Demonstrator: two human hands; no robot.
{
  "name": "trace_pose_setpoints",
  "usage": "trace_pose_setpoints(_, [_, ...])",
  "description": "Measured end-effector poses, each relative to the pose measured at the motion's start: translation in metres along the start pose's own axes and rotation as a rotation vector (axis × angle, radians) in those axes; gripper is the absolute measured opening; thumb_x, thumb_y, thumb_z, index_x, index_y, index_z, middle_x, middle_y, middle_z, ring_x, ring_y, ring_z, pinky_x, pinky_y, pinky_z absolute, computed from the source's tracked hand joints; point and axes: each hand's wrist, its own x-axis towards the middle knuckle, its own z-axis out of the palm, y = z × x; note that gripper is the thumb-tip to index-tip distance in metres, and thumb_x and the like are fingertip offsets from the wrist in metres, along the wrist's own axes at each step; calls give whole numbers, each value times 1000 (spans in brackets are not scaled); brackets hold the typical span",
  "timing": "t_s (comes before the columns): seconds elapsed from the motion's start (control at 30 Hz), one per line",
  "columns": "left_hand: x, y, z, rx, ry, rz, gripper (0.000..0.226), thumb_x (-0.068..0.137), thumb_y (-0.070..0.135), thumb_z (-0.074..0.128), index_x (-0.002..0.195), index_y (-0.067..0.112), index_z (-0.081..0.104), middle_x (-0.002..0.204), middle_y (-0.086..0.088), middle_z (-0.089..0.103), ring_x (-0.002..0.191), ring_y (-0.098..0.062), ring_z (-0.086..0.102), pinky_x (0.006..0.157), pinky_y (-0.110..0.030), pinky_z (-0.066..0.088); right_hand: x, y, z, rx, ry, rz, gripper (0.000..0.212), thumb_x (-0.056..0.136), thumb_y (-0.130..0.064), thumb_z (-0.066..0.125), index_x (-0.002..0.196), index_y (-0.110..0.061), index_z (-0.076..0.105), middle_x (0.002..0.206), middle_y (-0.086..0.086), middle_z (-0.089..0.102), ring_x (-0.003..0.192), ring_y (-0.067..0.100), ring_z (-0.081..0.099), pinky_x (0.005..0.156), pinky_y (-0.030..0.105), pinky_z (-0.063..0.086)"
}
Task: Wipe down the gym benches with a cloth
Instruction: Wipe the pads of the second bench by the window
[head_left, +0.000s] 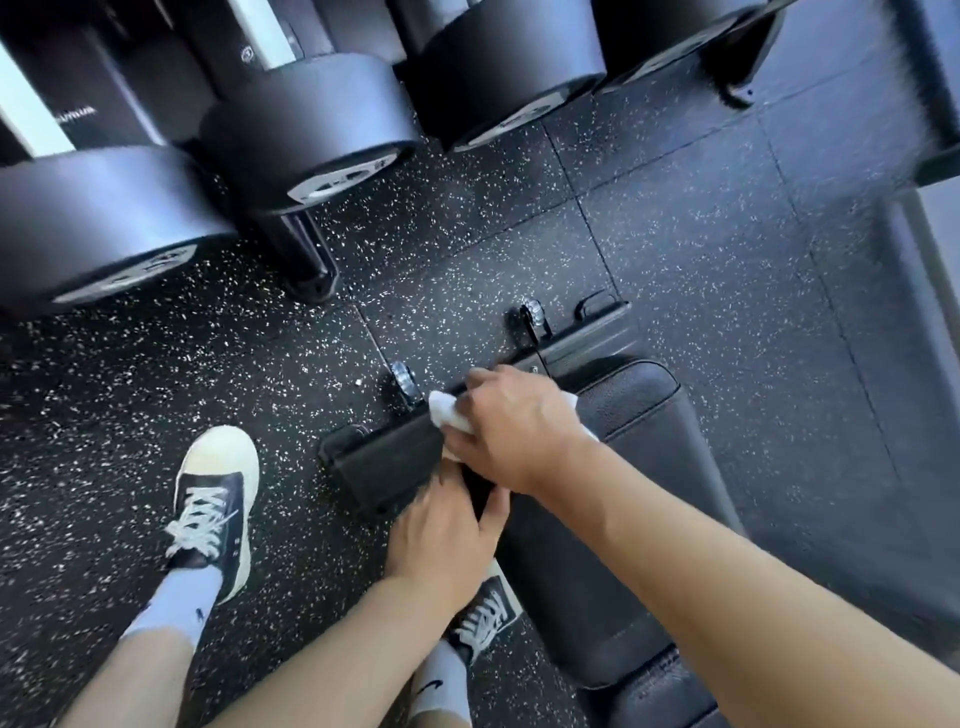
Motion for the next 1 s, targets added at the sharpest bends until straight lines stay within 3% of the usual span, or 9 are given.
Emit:
trace_pose_setpoints(0.07, [0,1,-3,16,-20,-24,66,101,65,32,139,14,47,133,-10,61,127,-31,58,99,-42,44,-3,-10,5,16,24,-63,40,98,-53,50,94,-20,72,99,-1,58,94,24,58,65,32,31])
trace_pose_setpoints(0.13, [-3,4,-5,-36,4,-19,75,97,70,27,147,15,41,142,-10,58,131,-31,56,103,-42,45,-7,11,2,39,68,-17,44,100,-56,49,91,-20,71,93,-3,53,91,24,58,65,32,31])
trace_pose_setpoints(0.2, [-6,6,-7,-100,31,25,84,95,69,26,160,16,28,158,-9,46,142,-29,48,112,-41,41,-13,45,0,63,187,47,46,100,-56,52,82,-17,68,84,-4,44,87,27,59,61,33,33])
trace_pose_setpoints(0.3, [-4,9,-9,-88,119,132,78,97,61,31,162,19,21,163,-4,37,148,-22,40,118,-39,36,-34,100,0,116,423,244,48,99,-55,56,74,-14,62,82,-1,46,82,27,55,62,37,42])
trace_pose_setpoints(0.47, [18,47,-9,183,277,398,66,101,45,36,161,18,28,160,-1,38,146,-22,37,121,-44,34,-73,127,32,421,717,683,44,101,-51,54,72,-18,52,85,-4,43,69,23,50,62,33,31])
trace_pose_setpoints(0.63, [33,111,17,434,380,474,76,98,44,45,164,13,22,167,-10,33,150,-30,36,121,-52,31,-120,96,71,609,911,666,21,98,-39,65,93,-21,57,95,6,54,81,29,55,69,46,47])
trace_pose_setpoints(0.8, [35,141,35,641,400,547,75,95,42,37,166,22,21,174,-10,18,156,-40,23,121,-63,25,-180,92,106,485,909,529,36,106,-45,50,103,-12,62,93,8,54,80,30,53,69,40,44])
trace_pose_setpoints(0.9, [37,152,49,774,409,765,62,99,36,37,159,21,40,169,-4,33,158,-39,24,120,-72,21,-217,113,120,482,831,662,46,105,-53,51,100,-11,67,91,6,54,80,28,55,66,40,46])
trace_pose_setpoints(1.0, [33,179,88,860,278,1040,48,101,35,42,142,19,61,149,-1,59,148,-29,45,120,-73,19,-255,143,136,522,854,858,37,102,-46,63,94,-11,68,89,4,53,75,25,53,64,36,44])
